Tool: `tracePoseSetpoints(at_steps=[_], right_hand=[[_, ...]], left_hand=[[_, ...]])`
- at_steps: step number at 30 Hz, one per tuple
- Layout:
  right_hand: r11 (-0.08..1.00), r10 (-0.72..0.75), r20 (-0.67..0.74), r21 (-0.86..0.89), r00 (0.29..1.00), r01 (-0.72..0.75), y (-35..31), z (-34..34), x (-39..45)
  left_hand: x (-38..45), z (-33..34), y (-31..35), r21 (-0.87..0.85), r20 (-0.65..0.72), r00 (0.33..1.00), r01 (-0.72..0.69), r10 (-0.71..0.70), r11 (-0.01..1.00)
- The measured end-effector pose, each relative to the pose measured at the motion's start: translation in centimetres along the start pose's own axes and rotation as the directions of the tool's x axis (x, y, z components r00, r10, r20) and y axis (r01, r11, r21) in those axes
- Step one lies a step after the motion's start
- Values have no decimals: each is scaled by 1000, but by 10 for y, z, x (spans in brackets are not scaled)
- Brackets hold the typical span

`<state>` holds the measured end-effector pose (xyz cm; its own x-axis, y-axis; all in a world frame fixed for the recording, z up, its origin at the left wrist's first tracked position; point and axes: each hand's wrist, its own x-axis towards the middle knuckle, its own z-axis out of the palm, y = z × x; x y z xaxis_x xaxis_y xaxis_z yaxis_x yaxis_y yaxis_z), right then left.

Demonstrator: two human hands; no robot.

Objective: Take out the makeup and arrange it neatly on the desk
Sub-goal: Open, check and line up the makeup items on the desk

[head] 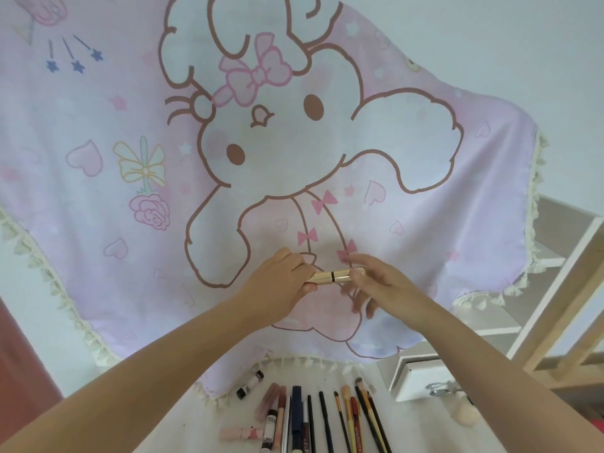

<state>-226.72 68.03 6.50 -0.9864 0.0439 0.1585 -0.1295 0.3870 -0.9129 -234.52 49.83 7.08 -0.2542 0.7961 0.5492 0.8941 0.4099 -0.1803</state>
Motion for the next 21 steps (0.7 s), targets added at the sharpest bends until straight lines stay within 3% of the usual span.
tracePoseSetpoints(at_steps=[3,7,11,13,15,18,21], right_hand=[[986,-38,-116,-168,993,18,3,0,0],[988,-148,-48,-49,988,145,9,-7,-8],[999,44,-26,20,999,-44,11,-6,-11],[988,98,-70,-110,993,-105,17,-6,-10],[987,36,-101,-150,994,-51,23,-6,-11],[997,-64,-52,-42,997,62,33,-11,-13],[998,52,-24,39,998,-51,36,-11,-13]], left_hand=[[-1,3,1,-61,43,999,-8,11,998],[-6,21,-1,-73,110,993,58,-50,996],[-8,22,7,-112,131,991,42,-27,993],[-8,26,10,-155,107,994,13,3,988],[-9,34,10,-157,127,992,33,-13,987],[-11,45,5,-172,169,983,94,-64,981],[-11,50,6,-183,191,979,102,-67,978]])
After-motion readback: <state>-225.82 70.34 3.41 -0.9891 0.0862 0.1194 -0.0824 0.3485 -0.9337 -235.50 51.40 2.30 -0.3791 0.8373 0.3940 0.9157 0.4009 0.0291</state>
